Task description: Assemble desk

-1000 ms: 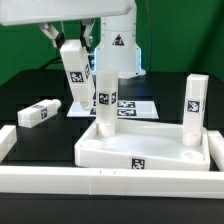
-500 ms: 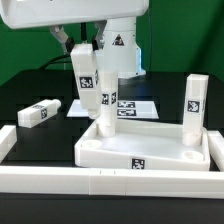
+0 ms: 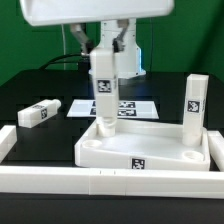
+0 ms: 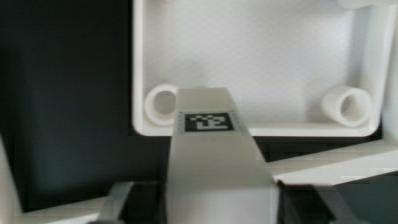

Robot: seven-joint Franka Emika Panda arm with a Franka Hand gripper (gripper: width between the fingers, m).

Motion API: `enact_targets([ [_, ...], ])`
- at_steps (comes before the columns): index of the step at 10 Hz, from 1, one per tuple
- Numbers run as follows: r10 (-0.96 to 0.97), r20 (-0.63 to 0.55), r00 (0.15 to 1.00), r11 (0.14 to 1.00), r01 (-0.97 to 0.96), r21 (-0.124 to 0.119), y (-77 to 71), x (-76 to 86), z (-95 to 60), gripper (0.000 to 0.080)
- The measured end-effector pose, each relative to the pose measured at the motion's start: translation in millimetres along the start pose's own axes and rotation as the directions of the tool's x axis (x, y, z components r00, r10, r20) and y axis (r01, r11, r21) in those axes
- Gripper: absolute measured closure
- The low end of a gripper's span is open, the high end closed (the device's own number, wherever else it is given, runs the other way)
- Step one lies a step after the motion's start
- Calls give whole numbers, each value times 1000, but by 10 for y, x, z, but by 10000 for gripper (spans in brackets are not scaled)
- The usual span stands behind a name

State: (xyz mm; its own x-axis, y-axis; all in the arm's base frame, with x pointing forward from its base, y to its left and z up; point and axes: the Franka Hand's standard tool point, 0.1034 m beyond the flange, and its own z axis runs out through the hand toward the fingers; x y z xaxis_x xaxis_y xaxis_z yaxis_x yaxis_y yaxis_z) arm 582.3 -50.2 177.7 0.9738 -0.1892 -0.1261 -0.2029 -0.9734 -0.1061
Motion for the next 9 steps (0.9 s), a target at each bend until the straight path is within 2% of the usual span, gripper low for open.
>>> enact_targets([
  [1, -25, 0, 1000, 1000, 25, -2, -213, -15, 24, 504],
  [2, -38, 4, 999, 999, 38, -3, -291, -17, 51, 504],
  [6, -41, 6, 999, 999, 41, -7, -292, -16, 67, 504],
  [9, -132, -8, 991, 991, 132, -31, -680, 85, 40, 504],
])
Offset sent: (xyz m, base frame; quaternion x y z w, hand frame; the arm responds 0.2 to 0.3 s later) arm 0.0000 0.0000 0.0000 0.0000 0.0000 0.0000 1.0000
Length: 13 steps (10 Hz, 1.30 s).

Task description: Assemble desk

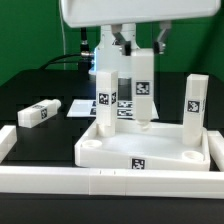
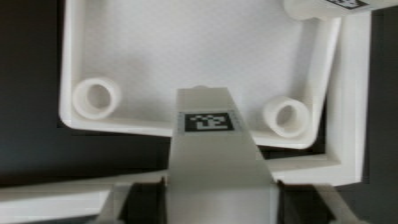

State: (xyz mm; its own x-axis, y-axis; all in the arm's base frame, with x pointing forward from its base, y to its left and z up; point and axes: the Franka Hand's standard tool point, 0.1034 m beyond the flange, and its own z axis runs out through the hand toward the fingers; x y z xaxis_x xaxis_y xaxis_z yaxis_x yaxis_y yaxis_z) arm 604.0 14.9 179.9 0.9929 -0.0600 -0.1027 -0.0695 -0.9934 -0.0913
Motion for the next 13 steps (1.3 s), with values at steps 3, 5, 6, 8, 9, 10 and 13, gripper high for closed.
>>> enact_targets([
  [3, -30, 3, 1000, 999, 30, -16, -124, 17, 37, 504],
  [5, -29, 4, 1000, 999, 29, -16, -118, 16, 42, 504],
  [6, -32, 5, 999, 999, 32, -18, -126, 18, 54, 504],
  [8, -59, -4, 998, 998, 59, -22, -301, 99, 120, 504],
  [9, -74, -7, 997, 997, 74, -27, -417, 131, 144, 504],
  [10, -79, -6, 997, 996, 79, -28, -450, 162, 166, 504],
  [13, -74, -25, 997, 997, 74, -29, -417, 186, 172, 504],
])
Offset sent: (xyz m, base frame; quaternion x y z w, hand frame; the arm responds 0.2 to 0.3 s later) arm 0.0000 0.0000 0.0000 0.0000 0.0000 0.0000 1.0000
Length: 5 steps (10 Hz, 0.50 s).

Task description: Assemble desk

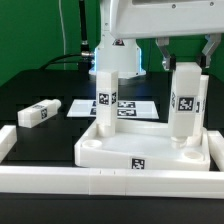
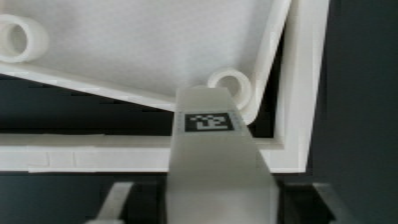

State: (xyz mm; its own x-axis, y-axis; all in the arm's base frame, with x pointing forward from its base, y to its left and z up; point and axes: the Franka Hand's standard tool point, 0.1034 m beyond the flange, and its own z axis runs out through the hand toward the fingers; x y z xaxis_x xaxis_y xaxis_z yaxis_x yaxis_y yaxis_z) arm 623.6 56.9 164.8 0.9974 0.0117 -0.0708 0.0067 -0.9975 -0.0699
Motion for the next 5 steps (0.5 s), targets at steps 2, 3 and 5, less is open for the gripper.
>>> enact_targets([
  [2, -3, -24, 1000, 1000, 3, -3, -29, 23, 18, 504],
  [3, -7, -23, 1000, 1000, 7, -5, -78, 20, 21, 504],
  [5, -25, -27, 999, 1000, 25, -6, -155, 21, 31, 504],
])
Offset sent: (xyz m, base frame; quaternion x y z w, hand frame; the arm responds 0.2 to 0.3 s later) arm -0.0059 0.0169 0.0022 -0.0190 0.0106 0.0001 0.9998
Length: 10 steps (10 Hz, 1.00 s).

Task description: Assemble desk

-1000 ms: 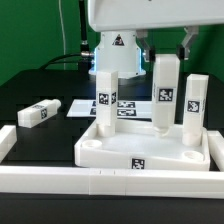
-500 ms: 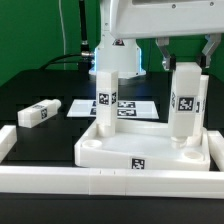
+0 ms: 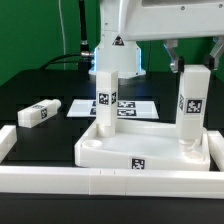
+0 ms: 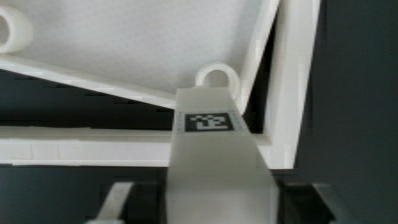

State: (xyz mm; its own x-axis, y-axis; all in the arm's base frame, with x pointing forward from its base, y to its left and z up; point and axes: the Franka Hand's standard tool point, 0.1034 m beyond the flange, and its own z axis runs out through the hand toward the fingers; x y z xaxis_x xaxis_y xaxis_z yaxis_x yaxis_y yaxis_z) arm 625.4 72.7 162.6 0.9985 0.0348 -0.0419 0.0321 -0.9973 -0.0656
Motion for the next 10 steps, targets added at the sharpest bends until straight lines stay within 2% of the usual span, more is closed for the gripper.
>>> enact_targets([
  [4, -1, -1, 1000, 1000, 1, 0, 28, 3, 8, 504],
  [10, -7, -9, 1000, 1000, 7, -1, -66, -56, 81, 504],
])
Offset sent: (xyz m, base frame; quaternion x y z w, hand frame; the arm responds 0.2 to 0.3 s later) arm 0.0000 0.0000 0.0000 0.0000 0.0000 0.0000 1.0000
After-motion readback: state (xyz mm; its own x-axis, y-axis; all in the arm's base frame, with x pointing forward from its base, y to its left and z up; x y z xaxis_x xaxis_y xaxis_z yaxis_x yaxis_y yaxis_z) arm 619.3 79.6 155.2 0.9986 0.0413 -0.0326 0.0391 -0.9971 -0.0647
